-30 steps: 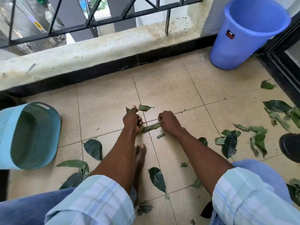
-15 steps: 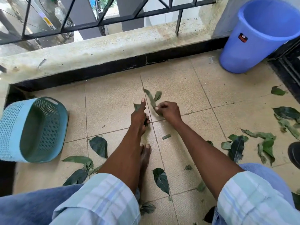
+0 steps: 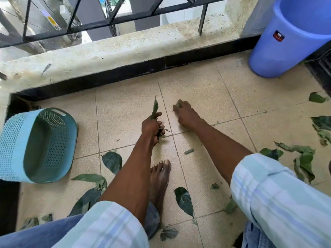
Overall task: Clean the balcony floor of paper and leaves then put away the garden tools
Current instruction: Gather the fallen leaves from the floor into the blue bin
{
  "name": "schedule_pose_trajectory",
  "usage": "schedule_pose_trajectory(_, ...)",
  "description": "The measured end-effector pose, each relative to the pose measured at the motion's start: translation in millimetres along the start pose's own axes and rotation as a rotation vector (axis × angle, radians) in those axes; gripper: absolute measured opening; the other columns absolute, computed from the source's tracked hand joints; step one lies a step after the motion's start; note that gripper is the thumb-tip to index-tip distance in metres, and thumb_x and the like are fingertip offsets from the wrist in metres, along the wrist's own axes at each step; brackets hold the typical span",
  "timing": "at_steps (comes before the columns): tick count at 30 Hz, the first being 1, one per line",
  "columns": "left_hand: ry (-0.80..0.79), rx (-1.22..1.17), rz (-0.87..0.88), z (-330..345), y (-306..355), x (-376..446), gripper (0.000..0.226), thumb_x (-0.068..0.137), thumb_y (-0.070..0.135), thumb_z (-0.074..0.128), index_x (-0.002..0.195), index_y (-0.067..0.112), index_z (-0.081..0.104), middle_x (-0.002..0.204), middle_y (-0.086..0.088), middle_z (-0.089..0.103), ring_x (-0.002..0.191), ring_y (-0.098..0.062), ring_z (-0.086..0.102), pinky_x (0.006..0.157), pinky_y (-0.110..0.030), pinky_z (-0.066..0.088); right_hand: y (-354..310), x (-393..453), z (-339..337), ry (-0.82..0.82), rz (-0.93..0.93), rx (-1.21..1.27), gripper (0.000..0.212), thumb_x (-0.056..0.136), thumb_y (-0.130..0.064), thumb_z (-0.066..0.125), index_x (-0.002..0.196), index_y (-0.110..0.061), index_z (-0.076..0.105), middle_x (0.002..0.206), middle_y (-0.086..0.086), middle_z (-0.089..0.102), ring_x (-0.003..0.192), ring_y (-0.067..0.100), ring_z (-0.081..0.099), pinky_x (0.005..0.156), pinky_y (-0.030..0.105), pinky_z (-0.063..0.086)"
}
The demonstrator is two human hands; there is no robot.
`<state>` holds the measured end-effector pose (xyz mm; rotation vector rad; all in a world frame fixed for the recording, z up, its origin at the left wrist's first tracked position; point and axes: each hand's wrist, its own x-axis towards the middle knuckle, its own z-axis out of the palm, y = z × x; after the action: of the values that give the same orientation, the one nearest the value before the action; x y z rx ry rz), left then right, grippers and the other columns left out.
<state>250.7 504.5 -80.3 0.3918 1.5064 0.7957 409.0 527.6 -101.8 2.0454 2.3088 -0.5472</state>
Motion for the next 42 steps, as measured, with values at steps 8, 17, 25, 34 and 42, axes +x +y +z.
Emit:
schedule_pose_trajectory(8, 0.094, 0.112, -0.047, 18, -5, -5, 0.034, 0.098, 0.000, 0.031, 0.093, 0.008, 0.064, 0.070, -0.007, 0.050, 0.053, -0.016, 0.040, 0.043, -0.025, 0.034, 8, -66, -4, 0.083, 0.277, 0.521, 0.023, 0.082, 0.002, 0.066, 0.104, -0.007, 0.068, 0.085, 0.007, 0.068, 0.076, 0.014, 0.067, 0.067, 0.027, 0.055)
schedule_pose_trajectory(17, -0.034, 0.170, -0.076, 69, -20, -18, 0.035, 0.099, 0.002, 0.029, 0.094, 0.010, 0.062, 0.078, -0.010, 0.052, 0.056, -0.019, 0.045, 0.041, -0.022, 0.036, 3, -133, 25, -0.280, 0.212, 0.368, 0.025, 0.077, 0.004, 0.072, 0.098, -0.003, 0.059, 0.098, 0.005, 0.050, 0.081, 0.017, 0.063, 0.063, 0.032, 0.053)
schedule_pose_trajectory(25, -0.203, 0.343, -0.069, 110, -41, -29, 0.009, 0.094, 0.019, 0.062, 0.100, 0.013, 0.065, 0.073, -0.002, 0.046, 0.053, -0.015, 0.040, 0.039, -0.019, 0.038, 33, -167, 24, 0.065, 0.479, 0.483, 0.017, 0.083, -0.002, 0.060, 0.087, -0.012, 0.073, 0.090, 0.003, 0.071, 0.084, 0.020, 0.068, 0.067, 0.024, 0.051)
schedule_pose_trajectory(34, -0.632, 0.503, -0.169, 197, -95, -92, 0.030, 0.085, 0.042, 0.071, 0.083, 0.013, 0.066, 0.064, -0.005, 0.057, 0.049, -0.017, 0.048, 0.049, -0.028, 0.043, 104, -205, -37, 0.618, 1.101, 1.423, 0.019, 0.078, 0.008, 0.065, 0.077, -0.011, 0.062, 0.069, 0.007, 0.063, 0.055, 0.017, 0.055, 0.045, 0.019, 0.045)
schedule_pose_trajectory(42, -0.640, 0.480, -0.164, 245, -136, -120, 0.019, 0.095, 0.000, 0.048, 0.091, 0.004, 0.066, 0.070, -0.012, 0.059, 0.041, -0.016, 0.052, 0.035, -0.018, 0.039, 159, -262, -33, 0.540, 1.127, 1.439, 0.019, 0.079, 0.006, 0.065, 0.084, -0.010, 0.073, 0.084, 0.011, 0.072, 0.076, 0.024, 0.066, 0.070, 0.032, 0.052)
